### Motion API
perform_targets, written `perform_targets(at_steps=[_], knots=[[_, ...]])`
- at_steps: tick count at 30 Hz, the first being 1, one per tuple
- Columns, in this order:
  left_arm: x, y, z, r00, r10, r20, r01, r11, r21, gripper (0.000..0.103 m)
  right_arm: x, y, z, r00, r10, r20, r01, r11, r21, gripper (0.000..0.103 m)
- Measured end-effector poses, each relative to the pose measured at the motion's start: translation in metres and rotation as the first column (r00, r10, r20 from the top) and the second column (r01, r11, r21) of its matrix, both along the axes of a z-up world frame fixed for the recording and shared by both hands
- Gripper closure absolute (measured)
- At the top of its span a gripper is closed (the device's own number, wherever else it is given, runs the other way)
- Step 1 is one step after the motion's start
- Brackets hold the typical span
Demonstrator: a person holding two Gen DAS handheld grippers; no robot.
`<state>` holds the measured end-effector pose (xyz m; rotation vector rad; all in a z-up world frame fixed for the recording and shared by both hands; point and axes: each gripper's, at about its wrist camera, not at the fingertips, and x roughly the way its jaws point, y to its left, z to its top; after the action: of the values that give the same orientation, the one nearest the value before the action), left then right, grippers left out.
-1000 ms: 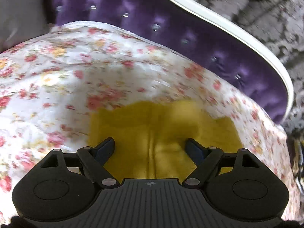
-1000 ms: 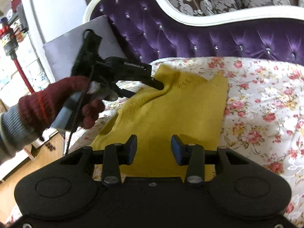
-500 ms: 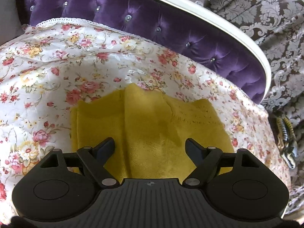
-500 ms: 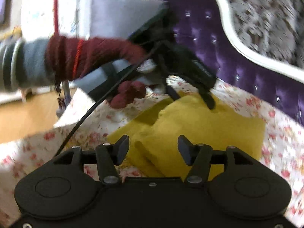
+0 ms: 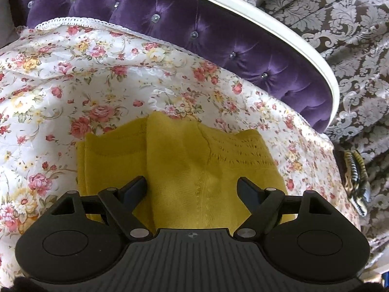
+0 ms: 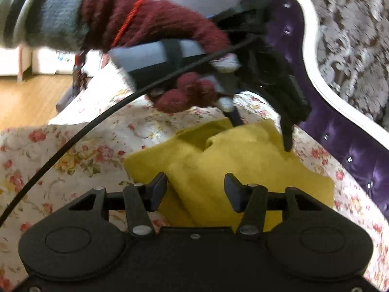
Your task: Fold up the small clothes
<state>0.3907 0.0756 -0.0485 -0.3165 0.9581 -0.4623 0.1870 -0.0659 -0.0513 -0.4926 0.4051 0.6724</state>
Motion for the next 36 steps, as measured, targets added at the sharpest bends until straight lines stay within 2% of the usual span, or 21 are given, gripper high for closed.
perform_targets(at_steps=[1,2,3,4,8,11,13,16,19,20,21,23,26,32,36], knots=[[0.0,0.0,0.001,1.0,0.0,-0.003,0.0,1.0,0.001,0.023,0.005,0.003,-0.002,1.0,-0.003,0.011,0.003,1.0,-0.022,0.048],[0.0,-0.001,0.001,1.0,-0.004,-0.005,0.004,1.0,0.004,0.023,0.006,0.003,-0.002,1.0,-0.015,0.01,0.016,1.0,-0.024,0.064],[0.0,0.0,0.002,1.0,-0.009,-0.005,0.009,1.0,0.006,0.023,0.009,0.0,-0.001,0.999,-0.04,0.0,0.04,0.999,-0.004,0.092],[0.0,0.0,0.002,1.0,-0.016,-0.006,0.016,1.0,0.005,0.023,0.014,-0.007,0.003,0.998,-0.068,-0.02,0.068,0.997,0.039,0.094],[-0.001,0.001,0.002,0.999,-0.035,-0.021,0.034,0.999,-0.036,0.023,0.025,-0.044,0.016,0.98,-0.174,-0.095,0.191,0.957,0.217,0.093],[0.001,0.0,-0.001,0.999,-0.025,-0.036,0.023,0.998,-0.055,0.023,0.034,-0.071,0.021,0.961,-0.203,-0.19,0.259,0.903,0.342,0.093],[0.0,0.003,-0.004,0.999,-0.004,-0.042,0.001,0.997,-0.071,0.023,0.037,-0.083,0.022,0.95,-0.22,-0.223,0.293,0.876,0.384,0.093],[0.0,0.004,-0.006,0.998,0.016,-0.054,-0.022,0.995,-0.1,0.023,0.037,-0.092,0.024,0.943,-0.22,-0.25,0.309,0.856,0.414,0.093],[0.002,-0.001,-0.006,0.998,0.005,-0.063,-0.013,0.992,-0.129,0.023,0.035,-0.089,0.026,0.947,-0.209,-0.243,0.296,0.861,0.413,0.093],[0.002,-0.003,-0.006,0.998,0.002,-0.062,-0.012,0.989,-0.149,0.026,0.032,-0.088,0.026,0.949,-0.203,-0.24,0.289,0.863,0.414,0.093],[0.001,-0.004,-0.007,0.999,0.01,-0.05,-0.018,0.986,-0.165,0.056,0.03,-0.086,0.026,0.951,-0.199,-0.235,0.282,0.867,0.41,0.093],[-0.001,-0.007,-0.006,0.999,0.035,-0.025,-0.038,0.989,-0.142,0.094,0.025,-0.082,0.026,0.956,-0.194,-0.221,0.27,0.876,0.4,0.093],[-0.005,-0.007,0.003,1.0,0.019,0.021,-0.017,0.995,-0.098,0.095,0.021,-0.08,0.031,0.964,-0.184,-0.194,0.247,0.889,0.386,0.093],[-0.027,0.009,0.042,0.992,-0.049,0.117,0.054,0.997,-0.045,0.095,-0.004,-0.064,0.056,0.987,-0.115,-0.114,0.152,0.905,0.398,0.093],[-0.034,0.02,0.038,0.991,-0.06,0.119,0.057,0.998,0.027,0.095,-0.011,-0.035,0.05,0.994,-0.053,-0.1,0.084,0.936,0.342,0.093]])
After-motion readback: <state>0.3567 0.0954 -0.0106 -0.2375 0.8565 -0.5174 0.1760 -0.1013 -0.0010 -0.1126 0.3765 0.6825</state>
